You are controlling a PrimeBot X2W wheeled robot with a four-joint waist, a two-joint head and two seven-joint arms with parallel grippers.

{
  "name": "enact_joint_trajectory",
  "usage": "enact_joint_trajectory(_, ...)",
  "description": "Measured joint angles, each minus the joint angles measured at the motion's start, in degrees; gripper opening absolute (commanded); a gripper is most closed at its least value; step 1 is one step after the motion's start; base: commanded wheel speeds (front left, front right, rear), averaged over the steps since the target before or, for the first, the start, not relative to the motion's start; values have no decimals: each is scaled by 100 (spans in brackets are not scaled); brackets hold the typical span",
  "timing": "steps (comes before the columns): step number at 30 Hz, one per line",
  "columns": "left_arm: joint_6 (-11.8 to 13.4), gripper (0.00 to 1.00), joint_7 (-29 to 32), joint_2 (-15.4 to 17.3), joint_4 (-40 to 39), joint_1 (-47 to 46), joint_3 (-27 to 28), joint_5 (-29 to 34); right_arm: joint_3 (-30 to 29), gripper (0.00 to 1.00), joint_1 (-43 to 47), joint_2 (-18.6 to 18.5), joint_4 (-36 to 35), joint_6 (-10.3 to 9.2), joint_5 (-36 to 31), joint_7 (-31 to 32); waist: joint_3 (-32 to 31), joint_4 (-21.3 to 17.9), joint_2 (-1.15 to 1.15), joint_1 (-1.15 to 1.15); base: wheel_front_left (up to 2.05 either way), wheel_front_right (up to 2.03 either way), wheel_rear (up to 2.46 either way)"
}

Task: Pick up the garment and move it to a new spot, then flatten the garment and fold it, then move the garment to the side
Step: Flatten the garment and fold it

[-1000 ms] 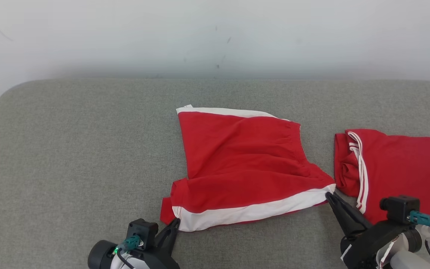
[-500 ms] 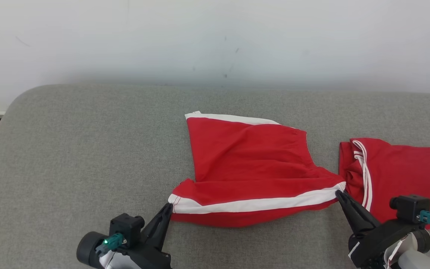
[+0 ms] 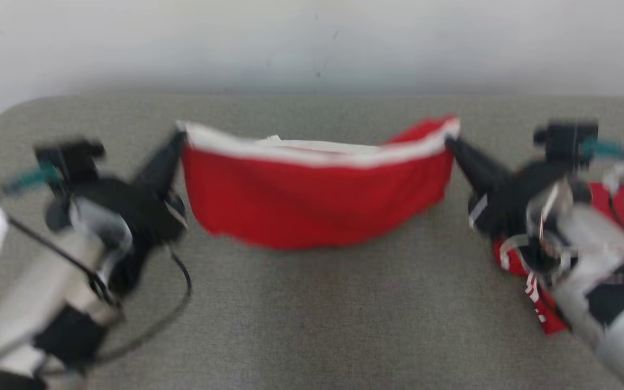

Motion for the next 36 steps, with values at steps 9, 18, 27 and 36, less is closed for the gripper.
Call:
enact_joint_trajectory(9,100,0,447,74,811,-3585,929,79,-1244,0,-3941,987,970,-522,-119,220,672,-217,0,1,0,0,0)
enact_joint_trajectory(18,70,0,-294,47,121,-3086,767,491,-676,0,-3361,702,416,200,-189,-257,1421,-284,1,2,0,0,0)
enact_joint_trajectory(27,-123,0,-710,-296,736,-888,122,474,-616,0,-695,126,523,277,-71,-1023,1390,-284,0,0,0,0,0)
enact_joint_trajectory(36,-113,0,-789,-318,779,539,-297,675,-293,0,1311,-30,443,300,34,-1152,671,-286,-1,-2,0,0,0)
